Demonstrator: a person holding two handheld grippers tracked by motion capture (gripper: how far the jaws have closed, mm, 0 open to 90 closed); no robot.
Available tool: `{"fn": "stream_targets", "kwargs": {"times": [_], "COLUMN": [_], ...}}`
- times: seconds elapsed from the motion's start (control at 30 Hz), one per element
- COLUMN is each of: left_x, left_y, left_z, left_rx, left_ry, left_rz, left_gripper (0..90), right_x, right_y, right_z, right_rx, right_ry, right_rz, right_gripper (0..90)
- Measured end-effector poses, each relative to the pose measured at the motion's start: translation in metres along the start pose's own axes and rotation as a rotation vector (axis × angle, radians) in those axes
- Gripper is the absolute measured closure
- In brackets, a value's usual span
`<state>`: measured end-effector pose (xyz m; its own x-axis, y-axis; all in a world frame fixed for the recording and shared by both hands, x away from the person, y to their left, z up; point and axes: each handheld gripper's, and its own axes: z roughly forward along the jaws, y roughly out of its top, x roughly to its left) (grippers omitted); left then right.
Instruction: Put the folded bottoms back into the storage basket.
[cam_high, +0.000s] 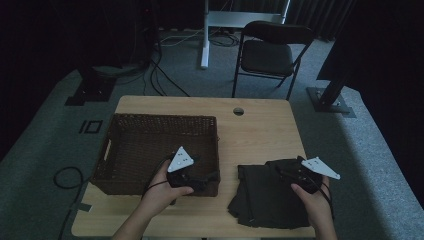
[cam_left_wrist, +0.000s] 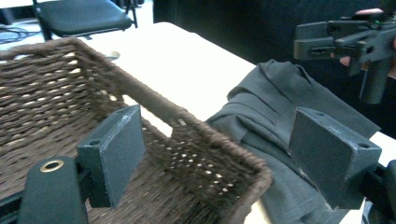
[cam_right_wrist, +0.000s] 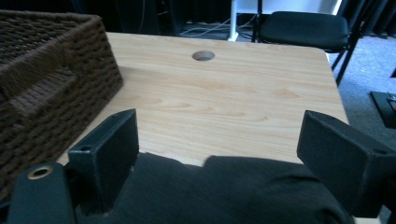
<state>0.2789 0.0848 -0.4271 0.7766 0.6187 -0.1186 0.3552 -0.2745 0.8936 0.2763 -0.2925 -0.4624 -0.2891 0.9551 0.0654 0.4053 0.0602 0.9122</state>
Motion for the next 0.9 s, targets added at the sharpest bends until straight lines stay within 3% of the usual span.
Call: {"fn": "stream_targets", "kwargs": {"times": [0.6, 0.9], "left_x": [-0.042, -0.069], "left_y": [0.006, 0.001], "left_z": [0.043, 0.071], "left_rx": [0.017, 0.044], "left_ry": [-0.119, -0.179], "left_rz": [0.027, 0.035], "left_gripper": [18.9, 18.9], "right_x": [-0.034, -0.042], "right_y": [-0.013, -0.017], "right_z": [-0.003, -0.002], "right_rx": [0.023, 0.031], "right_ry": [-0.037, -0.043], "right_rz": [0.025, 0.035], "right_gripper": [12.4, 12.4]}}
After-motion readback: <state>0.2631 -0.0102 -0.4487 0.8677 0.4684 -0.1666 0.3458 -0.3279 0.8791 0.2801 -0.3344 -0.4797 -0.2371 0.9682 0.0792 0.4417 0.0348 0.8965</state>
